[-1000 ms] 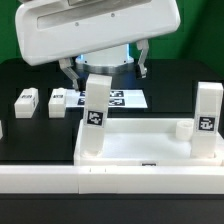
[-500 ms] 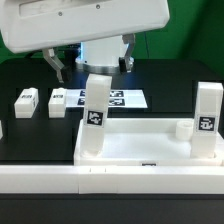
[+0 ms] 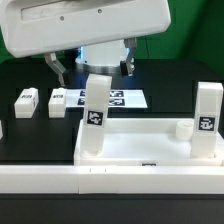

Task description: Assemble desk

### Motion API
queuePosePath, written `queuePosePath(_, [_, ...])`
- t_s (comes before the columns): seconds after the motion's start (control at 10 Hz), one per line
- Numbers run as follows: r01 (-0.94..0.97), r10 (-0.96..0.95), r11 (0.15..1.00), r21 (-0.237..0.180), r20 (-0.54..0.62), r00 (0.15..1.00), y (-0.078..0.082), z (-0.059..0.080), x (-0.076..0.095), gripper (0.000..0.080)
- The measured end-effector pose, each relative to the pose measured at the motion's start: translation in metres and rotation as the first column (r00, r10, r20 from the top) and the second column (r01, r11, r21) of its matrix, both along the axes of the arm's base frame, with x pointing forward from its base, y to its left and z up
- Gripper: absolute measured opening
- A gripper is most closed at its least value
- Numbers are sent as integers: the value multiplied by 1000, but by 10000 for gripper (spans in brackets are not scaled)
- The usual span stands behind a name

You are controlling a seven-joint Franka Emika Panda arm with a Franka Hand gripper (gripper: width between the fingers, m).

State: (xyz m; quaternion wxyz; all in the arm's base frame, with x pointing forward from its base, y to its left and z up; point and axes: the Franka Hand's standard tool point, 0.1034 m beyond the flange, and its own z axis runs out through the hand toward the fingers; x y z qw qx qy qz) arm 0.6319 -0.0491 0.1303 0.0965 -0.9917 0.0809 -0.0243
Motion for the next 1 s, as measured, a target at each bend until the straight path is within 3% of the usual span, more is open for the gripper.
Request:
queuePosePath(0.3, [3, -3, 1000, -2, 2, 1000, -4, -14, 0, 649])
queuePosePath(0.4, [1, -1, 1000, -4, 5, 1000, -2, -16, -1, 536])
queuePosePath(0.5, [5, -5, 1000, -3, 6, 1000, -2, -15, 0, 536])
queuePosePath(0.6, [13, -13, 1000, 0, 5, 1000, -1, -15, 0, 402])
queuePosePath(0.7, [45, -45, 999, -2, 2, 999, -6, -15, 0, 318])
queuePosePath(1.0, [198, -198, 980, 8, -27, 980, -7, -15, 0, 316])
